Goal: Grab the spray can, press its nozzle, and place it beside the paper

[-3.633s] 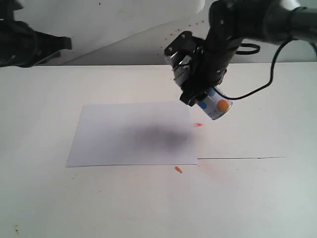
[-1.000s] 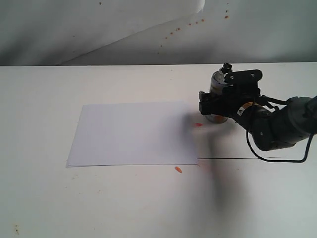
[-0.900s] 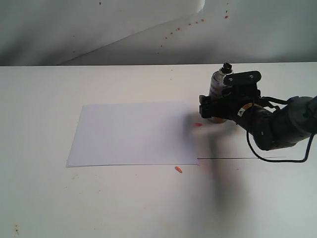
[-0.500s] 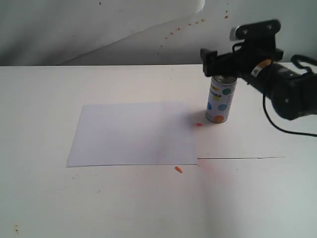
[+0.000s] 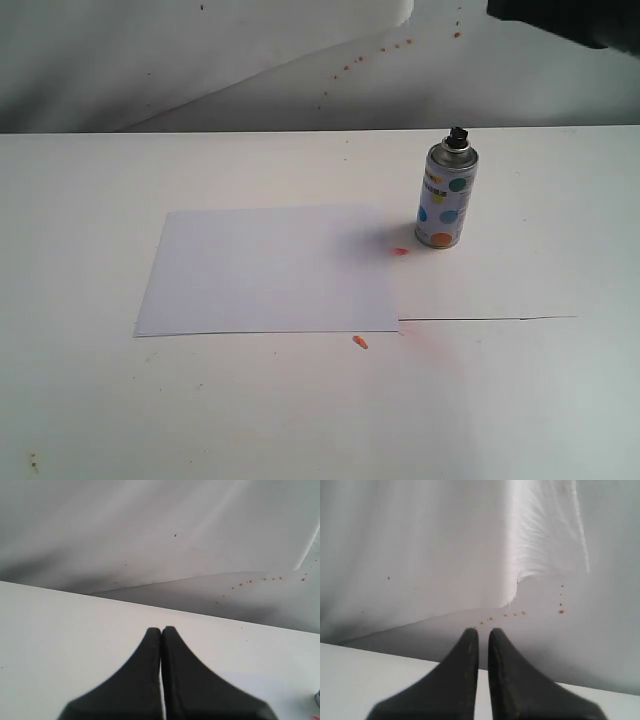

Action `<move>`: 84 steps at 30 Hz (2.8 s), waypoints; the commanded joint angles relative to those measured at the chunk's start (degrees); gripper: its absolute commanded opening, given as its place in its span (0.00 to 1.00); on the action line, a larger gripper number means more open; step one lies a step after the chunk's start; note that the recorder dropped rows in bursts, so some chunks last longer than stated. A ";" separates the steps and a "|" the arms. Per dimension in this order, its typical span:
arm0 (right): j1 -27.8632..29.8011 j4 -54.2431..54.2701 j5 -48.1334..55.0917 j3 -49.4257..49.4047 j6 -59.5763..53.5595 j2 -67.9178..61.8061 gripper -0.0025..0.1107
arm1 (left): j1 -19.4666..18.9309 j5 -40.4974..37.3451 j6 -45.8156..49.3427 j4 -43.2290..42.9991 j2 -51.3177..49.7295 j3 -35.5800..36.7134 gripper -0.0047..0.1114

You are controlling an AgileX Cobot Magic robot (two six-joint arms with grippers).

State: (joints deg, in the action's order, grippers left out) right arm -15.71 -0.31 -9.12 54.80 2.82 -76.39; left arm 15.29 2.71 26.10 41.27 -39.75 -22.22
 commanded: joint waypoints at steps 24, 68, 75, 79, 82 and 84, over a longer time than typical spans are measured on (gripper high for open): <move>0.27 -0.51 -19.77 -37.71 -4.39 48.18 0.02 | 0.04 0.04 -2.16 0.03 0.13 0.05 0.04; 0.27 -0.51 -19.78 -38.46 -3.86 49.08 0.02 | 0.04 -7.95 -3.70 -16.87 15.67 3.33 0.04; 0.27 -0.51 -19.78 -38.46 -3.86 49.08 0.02 | -0.03 -10.70 -30.52 -43.39 32.62 18.11 0.04; 0.27 -0.51 -19.78 -38.46 -3.86 49.08 0.02 | -4.84 -13.92 -30.42 -43.29 37.79 21.78 0.04; 0.27 -0.51 -19.78 -38.46 -3.86 49.08 0.02 | -7.04 -17.15 -30.42 -38.90 39.75 22.22 0.04; 0.27 -0.51 -19.78 -38.46 -3.86 49.08 0.02 | -7.04 -19.10 -30.28 -38.16 39.75 22.22 0.04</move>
State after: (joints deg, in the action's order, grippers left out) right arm -15.71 -0.31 -28.32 16.44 -1.20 -27.53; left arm 8.59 -14.16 -3.90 1.13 -0.47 -0.26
